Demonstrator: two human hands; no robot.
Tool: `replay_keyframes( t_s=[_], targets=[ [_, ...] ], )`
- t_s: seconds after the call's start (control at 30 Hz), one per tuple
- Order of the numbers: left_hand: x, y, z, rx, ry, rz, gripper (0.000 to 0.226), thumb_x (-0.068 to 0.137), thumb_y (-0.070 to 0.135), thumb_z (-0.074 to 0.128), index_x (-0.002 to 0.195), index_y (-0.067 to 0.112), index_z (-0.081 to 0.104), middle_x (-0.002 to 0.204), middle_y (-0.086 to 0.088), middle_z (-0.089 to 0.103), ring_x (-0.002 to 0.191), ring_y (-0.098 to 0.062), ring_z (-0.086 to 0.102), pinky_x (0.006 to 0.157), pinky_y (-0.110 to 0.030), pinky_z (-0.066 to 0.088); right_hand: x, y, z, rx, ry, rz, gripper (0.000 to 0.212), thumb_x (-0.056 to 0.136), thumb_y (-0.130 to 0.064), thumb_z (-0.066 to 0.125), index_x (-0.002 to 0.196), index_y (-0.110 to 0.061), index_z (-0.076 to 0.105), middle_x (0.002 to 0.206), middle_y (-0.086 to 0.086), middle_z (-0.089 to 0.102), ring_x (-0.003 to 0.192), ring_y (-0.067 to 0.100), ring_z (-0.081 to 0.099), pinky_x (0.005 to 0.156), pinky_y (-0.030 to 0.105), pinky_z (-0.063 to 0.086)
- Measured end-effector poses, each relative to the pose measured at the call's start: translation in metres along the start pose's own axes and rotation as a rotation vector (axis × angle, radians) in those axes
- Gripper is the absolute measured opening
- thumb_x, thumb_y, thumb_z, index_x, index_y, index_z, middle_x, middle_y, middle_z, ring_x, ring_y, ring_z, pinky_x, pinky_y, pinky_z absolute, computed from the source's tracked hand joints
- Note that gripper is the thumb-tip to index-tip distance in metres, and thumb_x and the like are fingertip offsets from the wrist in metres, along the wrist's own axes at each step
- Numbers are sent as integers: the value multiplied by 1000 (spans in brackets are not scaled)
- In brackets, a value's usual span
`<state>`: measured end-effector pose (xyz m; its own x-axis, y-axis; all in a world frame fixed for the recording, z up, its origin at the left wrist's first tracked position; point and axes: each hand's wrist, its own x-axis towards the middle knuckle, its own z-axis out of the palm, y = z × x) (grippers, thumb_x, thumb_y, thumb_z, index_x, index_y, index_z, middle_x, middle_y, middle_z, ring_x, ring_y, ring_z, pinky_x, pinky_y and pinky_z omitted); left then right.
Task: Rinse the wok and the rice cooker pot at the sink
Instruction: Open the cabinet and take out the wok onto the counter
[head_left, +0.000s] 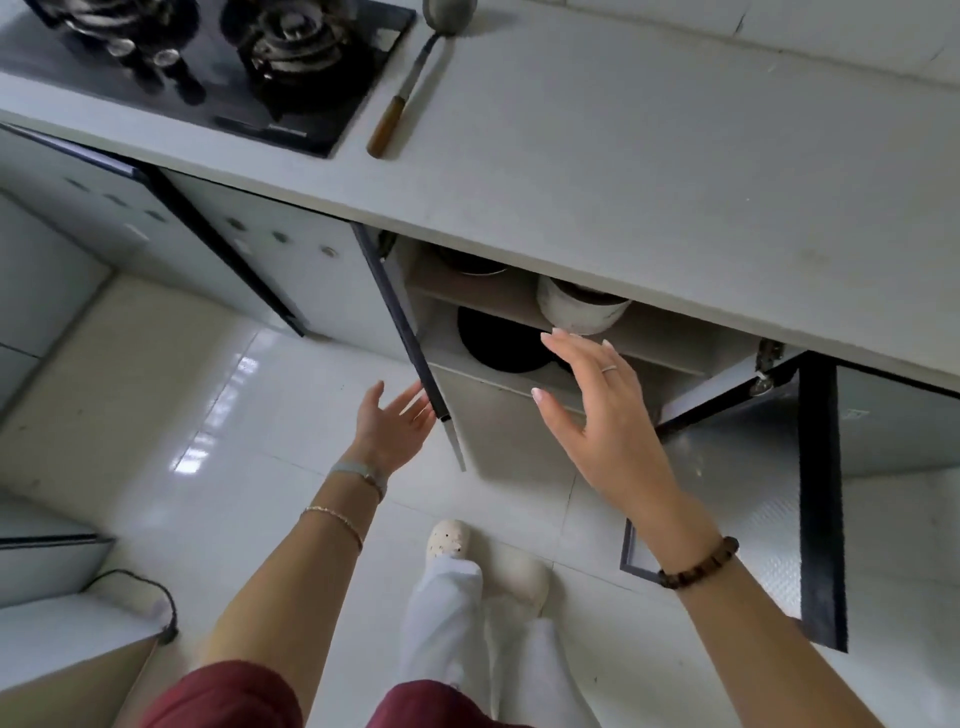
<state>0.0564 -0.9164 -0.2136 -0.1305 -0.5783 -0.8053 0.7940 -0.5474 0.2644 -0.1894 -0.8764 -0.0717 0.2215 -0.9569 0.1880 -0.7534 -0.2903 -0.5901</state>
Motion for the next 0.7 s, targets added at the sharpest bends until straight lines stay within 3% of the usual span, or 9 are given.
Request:
replay_keyframes(
  t_s=[0.1, 0.2, 0.4, 0.53, 0.7],
  targets=[
    [-5, 24, -23, 68, 9, 11, 53, 97, 46, 40, 111, 0, 63, 119, -17, 59, 115, -30, 56, 111, -36, 38, 7, -20, 18, 0, -35, -38, 47, 97, -32, 52, 141, -17, 43, 144, -3, 44, 138, 9, 34, 120, 35, 18],
    [-11, 51, -48, 180, -9, -3, 57, 97, 45, 37, 123, -1, 58, 125, -20, 56, 119, -33, 52, 111, -38, 37, 20, -37, 37, 3, -60, -58, 47, 98, -31, 51, 141, -16, 43, 144, -1, 44, 138, 11, 34, 119, 38, 20],
    [-20, 108, -84, 398, -22, -18, 59, 98, 47, 31, 118, 0, 60, 106, -17, 62, 94, -27, 57, 99, -35, 43, 55, -78, 82, 16, -86, -64, 47, 97, -33, 50, 140, -15, 44, 143, -1, 45, 137, 11, 36, 119, 40, 21],
    [-27, 149, -106, 539, -50, -37, 64, 99, 49, 26, 122, 0, 59, 98, -16, 63, 87, -26, 58, 90, -33, 46, 78, -106, 113, 36, -81, -92, 46, 97, -31, 53, 139, -15, 45, 142, -1, 47, 135, 12, 38, 119, 40, 20],
    [-29, 206, -127, 691, 8, -28, 62, 100, 49, 25, 106, 4, 68, 89, -12, 64, 79, -25, 57, 83, -33, 45, 99, -134, 142, 64, -98, -115, 45, 96, -29, 55, 139, -16, 46, 141, -2, 48, 135, 10, 38, 120, 38, 19]
  ],
)
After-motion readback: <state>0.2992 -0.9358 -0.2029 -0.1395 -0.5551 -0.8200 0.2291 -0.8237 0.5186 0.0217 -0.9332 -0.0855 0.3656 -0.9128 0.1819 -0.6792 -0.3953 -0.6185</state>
